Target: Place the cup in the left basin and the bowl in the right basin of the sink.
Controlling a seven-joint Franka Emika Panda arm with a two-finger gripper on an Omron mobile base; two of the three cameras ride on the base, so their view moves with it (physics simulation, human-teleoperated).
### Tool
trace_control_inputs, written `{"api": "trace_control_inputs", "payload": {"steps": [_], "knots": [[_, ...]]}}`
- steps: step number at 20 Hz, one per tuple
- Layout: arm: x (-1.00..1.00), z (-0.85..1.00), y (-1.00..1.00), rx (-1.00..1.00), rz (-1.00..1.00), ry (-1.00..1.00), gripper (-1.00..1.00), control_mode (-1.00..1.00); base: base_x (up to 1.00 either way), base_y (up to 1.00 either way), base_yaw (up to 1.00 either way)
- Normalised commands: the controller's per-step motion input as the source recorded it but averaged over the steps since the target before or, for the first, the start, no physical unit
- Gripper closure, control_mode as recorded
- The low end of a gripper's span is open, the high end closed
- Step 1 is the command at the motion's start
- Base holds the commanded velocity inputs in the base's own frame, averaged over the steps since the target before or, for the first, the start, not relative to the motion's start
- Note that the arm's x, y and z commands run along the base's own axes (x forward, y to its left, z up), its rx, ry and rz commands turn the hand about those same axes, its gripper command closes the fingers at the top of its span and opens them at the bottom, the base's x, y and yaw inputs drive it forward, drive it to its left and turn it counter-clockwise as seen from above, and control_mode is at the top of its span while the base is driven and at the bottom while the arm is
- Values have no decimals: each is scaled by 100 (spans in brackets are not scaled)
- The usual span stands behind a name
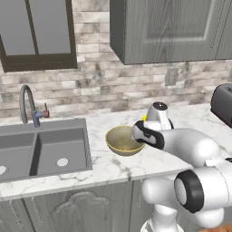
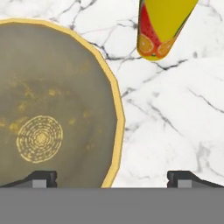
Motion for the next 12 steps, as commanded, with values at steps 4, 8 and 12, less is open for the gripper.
{"api": "trace_control_inputs", "payload": {"steps": [4,8,12], "knots": [[14,-16,0,0,-2,0,-100,-100,0,0,0],[12,-14,0,0,-1,0,-100,-100,0,0,0],[10,-14,0,0,0,0,-100,-100,0,0,0]]}}
